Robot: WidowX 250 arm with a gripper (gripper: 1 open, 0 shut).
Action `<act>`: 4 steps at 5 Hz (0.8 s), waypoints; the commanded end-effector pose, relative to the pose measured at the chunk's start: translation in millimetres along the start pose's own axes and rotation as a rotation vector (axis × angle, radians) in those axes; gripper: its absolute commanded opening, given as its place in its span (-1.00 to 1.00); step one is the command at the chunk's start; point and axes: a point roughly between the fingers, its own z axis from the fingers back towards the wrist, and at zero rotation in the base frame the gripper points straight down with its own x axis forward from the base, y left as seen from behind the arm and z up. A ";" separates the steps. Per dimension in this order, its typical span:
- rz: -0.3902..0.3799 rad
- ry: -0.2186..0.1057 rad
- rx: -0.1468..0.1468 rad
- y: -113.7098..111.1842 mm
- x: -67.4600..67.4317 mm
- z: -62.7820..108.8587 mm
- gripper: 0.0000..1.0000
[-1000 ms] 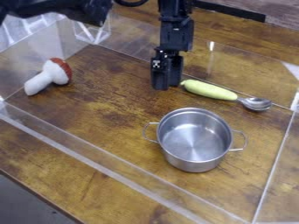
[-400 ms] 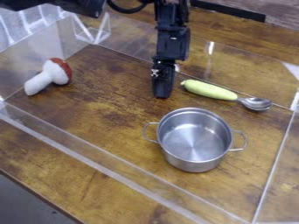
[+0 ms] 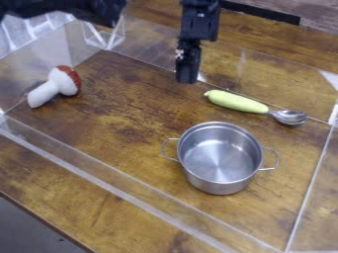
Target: Move the green spoon to the right
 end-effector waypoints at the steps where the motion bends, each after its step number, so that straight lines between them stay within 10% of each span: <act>1: -0.024 -0.011 0.067 -9.9 4.5 20.8 1.00; 2: -0.026 -0.019 0.062 -11.1 4.8 14.2 1.00; 3: 0.008 -0.037 0.064 -4.7 -3.5 15.8 -1.00; 4: 0.040 -0.064 0.061 2.3 -12.7 16.0 1.00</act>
